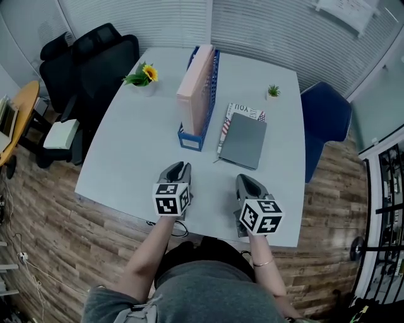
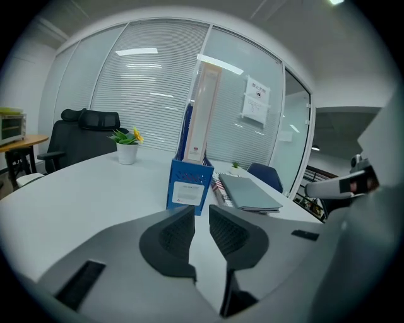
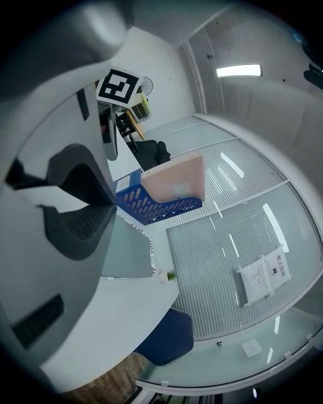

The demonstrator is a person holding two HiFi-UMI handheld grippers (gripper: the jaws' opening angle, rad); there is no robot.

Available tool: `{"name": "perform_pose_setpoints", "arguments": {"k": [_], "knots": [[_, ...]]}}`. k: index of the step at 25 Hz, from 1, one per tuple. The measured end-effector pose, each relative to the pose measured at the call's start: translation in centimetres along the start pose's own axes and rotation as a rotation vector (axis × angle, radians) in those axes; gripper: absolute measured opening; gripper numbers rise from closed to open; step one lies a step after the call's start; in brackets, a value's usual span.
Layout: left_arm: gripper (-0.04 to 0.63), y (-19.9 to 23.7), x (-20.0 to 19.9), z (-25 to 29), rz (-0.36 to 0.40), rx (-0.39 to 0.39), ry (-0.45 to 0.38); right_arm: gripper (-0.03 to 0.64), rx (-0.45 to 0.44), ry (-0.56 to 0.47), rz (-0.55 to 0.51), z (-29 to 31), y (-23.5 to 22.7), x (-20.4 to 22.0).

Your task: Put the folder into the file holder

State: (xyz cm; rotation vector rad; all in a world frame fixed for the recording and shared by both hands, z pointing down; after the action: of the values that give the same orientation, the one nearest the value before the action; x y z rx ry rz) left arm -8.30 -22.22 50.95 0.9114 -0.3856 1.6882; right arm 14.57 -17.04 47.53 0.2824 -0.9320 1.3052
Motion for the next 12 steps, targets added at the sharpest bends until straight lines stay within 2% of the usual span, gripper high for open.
{"name": "perform_pose_setpoints", "arguments": {"k": [6,12], "knots": [[0.044,0.0,0.1,-1.9,-0.004,0.007,-0.034,0.006,0.006,0.001,-0.009,0.2,0.2,0.1],[0.040,0.3,0.1,-2.9,-0.017,0.012,-0.050,0.002,0.030,-0.008,-0.031,0.0,0.4,-0.2]]}}
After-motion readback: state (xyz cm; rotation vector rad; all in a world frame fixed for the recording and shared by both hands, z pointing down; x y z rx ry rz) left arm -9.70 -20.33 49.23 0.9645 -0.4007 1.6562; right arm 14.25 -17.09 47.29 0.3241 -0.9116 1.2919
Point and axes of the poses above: the fingertips, and each gripper's own axes: z forward along the fingers, y to its left, x out of its underside, the point moved 7 cm from there along -z, backward along the fingers, and after that the axes turned 15 degrees about y, right-handed, at the moved point
